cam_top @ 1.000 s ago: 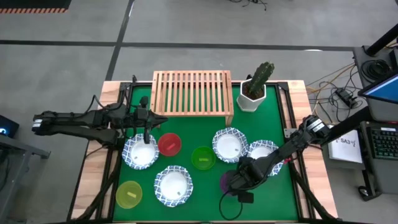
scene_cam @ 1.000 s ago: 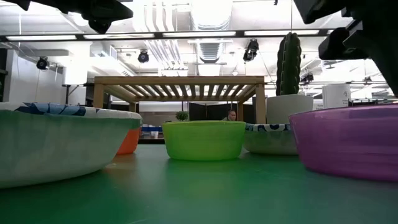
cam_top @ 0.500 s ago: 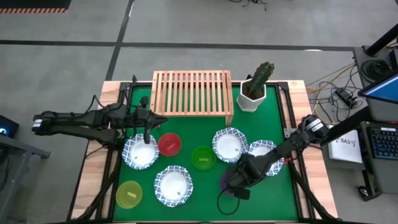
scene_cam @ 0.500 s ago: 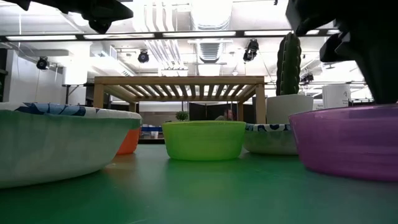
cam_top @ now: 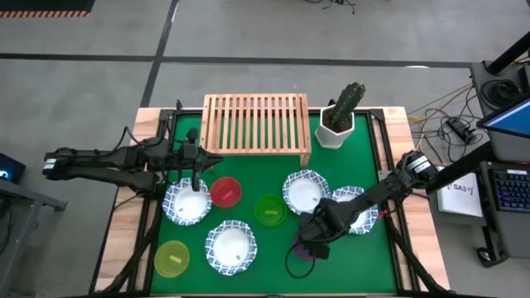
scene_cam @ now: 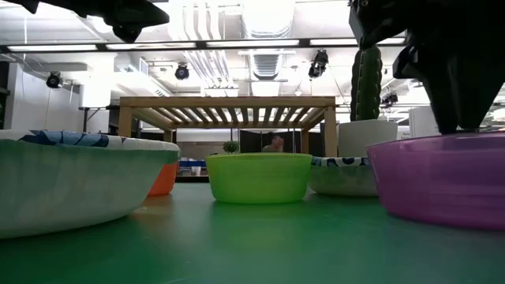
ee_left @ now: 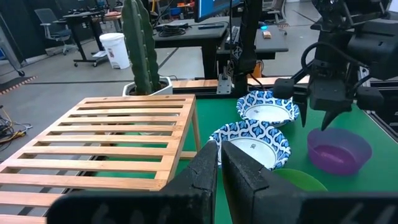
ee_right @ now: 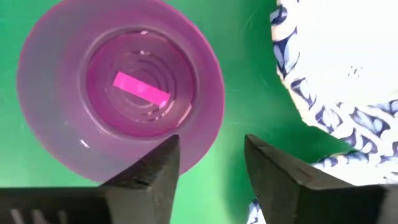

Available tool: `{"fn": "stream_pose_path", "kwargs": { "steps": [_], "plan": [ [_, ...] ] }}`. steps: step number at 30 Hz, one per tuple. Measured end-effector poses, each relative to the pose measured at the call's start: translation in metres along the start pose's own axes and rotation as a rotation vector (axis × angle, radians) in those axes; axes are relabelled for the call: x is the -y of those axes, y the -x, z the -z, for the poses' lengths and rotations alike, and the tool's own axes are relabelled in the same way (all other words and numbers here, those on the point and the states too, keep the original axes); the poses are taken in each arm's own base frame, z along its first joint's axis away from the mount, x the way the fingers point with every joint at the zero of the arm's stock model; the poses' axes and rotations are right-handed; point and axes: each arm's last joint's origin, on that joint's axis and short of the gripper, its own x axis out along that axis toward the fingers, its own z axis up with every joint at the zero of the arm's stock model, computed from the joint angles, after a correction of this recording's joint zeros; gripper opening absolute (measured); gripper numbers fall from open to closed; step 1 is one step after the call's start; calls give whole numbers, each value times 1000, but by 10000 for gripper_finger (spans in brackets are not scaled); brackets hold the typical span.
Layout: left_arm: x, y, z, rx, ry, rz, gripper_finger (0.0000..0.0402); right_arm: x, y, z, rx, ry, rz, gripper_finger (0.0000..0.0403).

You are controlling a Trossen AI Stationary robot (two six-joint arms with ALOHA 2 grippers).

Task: Place and stack bowls onto a shelf
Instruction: Put the small purple bowl on the shelf

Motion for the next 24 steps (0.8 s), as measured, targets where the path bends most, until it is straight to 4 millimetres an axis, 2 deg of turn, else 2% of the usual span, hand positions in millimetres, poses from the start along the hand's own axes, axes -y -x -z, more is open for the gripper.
{"fn": "stream_pose_path", "kwargs": {
  "steps": [5, 12, 17, 21, 24],
  "plan": [
    [0, 0, 0, -1, 0, 0, 4, 2, -11, 2, 12, 4, 1, 186],
    [0, 0, 0, -1, 0, 0, 4, 4, -29, 5, 35, 2, -30, 157],
    [0, 0, 0, -1, 0, 0, 4, 4, -33, 5, 38, 7, -49, 102],
    [0, 0, 0, -1, 0, 0, 4, 3, -33, 5, 32, 7, -60, 30],
    [0, 0, 0, -1, -1, 0, 4, 3, -33, 6, 13, 9, -82, 14]
  ]
}}
